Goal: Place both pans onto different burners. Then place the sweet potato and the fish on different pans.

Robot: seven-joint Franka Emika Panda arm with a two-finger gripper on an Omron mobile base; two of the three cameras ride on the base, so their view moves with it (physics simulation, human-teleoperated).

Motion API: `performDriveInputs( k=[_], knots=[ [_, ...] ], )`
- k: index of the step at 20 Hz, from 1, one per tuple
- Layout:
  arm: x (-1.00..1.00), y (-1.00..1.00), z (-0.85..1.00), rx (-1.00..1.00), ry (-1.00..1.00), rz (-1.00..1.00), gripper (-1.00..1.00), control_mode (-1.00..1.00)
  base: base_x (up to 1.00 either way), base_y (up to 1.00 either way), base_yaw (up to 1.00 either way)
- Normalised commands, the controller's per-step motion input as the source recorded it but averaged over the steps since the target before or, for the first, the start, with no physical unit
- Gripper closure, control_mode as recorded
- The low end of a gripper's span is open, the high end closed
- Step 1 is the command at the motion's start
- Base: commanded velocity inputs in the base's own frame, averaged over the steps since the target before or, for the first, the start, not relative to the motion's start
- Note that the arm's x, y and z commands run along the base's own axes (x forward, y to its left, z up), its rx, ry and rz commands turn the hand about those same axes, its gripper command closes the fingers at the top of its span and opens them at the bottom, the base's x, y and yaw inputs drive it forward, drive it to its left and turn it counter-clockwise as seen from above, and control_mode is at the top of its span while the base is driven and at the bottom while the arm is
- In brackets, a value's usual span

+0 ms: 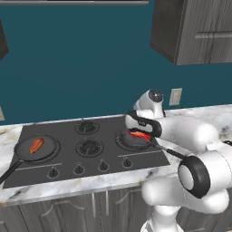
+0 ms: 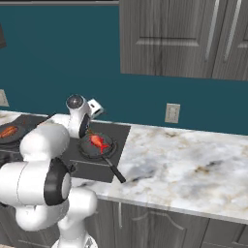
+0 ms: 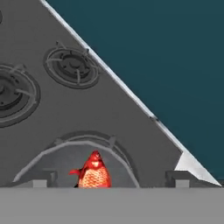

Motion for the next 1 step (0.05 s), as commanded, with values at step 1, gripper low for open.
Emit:
performDriveInputs(
  k=[1],
  knots=[
    [-0.92,0.0,1.0,0.13,-0.17,0.05,-1.0,-1.0,0.0,0.0,0.0]
  ],
)
